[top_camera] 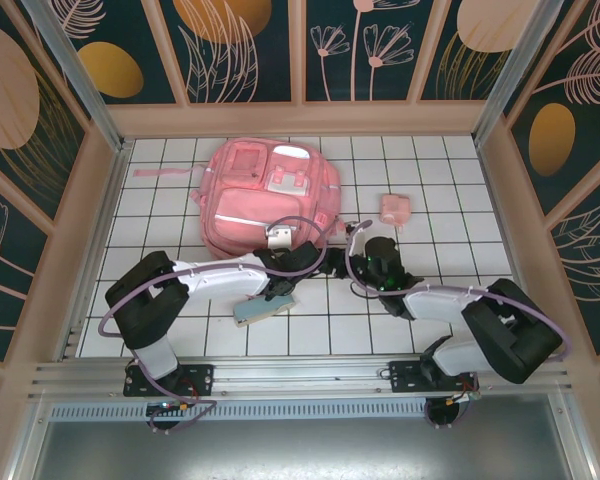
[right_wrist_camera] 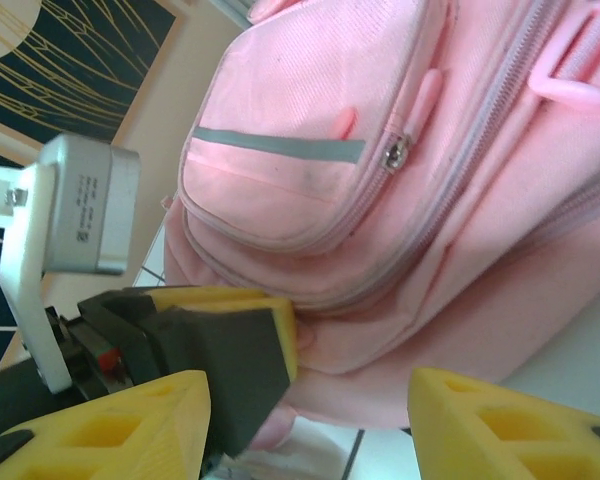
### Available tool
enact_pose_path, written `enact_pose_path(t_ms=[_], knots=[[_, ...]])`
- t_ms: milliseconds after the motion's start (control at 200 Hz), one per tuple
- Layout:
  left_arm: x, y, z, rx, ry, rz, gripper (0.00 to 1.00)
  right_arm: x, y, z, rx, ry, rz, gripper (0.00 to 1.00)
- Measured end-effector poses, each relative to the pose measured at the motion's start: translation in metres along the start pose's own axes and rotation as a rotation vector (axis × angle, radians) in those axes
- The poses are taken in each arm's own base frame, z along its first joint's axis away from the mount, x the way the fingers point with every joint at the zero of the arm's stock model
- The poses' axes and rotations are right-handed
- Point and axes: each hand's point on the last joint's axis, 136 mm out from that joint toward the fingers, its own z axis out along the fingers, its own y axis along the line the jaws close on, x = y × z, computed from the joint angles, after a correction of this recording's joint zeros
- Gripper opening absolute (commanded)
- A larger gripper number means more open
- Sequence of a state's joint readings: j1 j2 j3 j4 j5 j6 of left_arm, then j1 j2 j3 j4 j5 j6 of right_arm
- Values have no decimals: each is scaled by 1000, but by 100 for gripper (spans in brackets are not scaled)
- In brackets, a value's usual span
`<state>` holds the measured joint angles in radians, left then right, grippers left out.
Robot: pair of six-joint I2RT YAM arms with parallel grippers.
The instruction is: Pack books, pencil case, and school supplies into a backpack
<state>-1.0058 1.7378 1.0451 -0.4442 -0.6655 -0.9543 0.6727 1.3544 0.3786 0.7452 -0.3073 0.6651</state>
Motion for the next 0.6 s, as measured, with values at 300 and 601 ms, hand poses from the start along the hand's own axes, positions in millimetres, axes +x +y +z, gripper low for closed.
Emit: enact_pose_path(t_ms=[300,601], knots=[[-2,0,-7,75,-7,-60,30,-12,-1,33,20,20,41,46],[-2,14,-18,128,-27,-128,31,-11,-22,59,92,55,111,42]])
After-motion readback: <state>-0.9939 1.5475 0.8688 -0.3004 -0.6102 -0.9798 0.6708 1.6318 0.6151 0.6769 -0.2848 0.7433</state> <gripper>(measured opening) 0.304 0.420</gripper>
